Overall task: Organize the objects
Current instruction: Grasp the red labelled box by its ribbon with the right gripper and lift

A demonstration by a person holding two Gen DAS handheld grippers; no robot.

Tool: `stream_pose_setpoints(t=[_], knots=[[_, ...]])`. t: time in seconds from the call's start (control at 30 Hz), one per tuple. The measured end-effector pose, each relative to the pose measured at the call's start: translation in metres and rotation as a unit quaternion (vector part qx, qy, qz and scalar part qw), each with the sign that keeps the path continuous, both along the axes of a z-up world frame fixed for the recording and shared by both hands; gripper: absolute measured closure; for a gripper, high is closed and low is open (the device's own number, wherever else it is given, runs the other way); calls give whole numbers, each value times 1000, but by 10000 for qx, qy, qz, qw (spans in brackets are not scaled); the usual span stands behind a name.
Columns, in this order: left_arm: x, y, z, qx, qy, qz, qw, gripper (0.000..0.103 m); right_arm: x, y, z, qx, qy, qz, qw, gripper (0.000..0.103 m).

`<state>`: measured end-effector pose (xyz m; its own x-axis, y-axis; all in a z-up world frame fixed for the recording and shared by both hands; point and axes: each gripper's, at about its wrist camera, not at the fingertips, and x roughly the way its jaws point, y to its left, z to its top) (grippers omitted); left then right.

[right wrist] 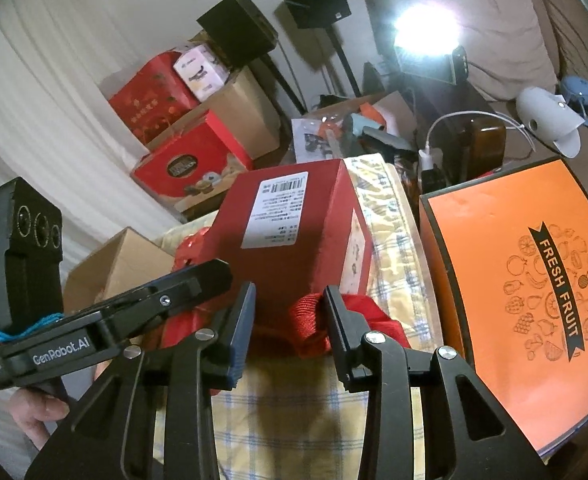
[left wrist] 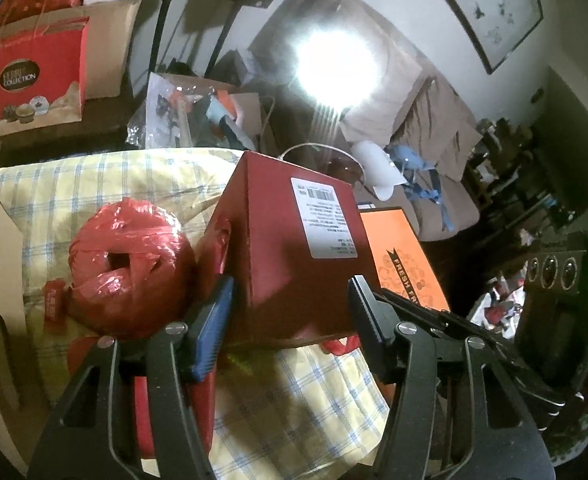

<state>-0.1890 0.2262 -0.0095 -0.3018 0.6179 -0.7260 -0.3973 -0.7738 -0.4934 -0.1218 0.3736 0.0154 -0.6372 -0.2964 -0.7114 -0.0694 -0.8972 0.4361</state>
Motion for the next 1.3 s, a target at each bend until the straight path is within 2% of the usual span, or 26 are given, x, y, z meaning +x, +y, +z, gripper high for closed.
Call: stream_pose_setpoints(t=[0.17,0.27,0.43,0.67,1.0,1.3], knots=[[0,1,4,12,-49,39,10000,49,1,-2,3,65,11,-18,10000,66],[6,-1,15,100,122,79,9998,49,8,-4,14,133,160,-36,9998,66],[14,-8,43,485,218,82,9986,49,21,-8,50,360,499,-109,9980,66],[25,-23,83,743,492,170,9959,49,33,-26,102,554,926,-27,9942,66],[41,-88,126,944,833,614,9901,49,36,-83,144,672,1283,403,9886,66],[50,-175,139,1217,876,1008,9835,49,34,-159,162,765,1455,991,9814,66]])
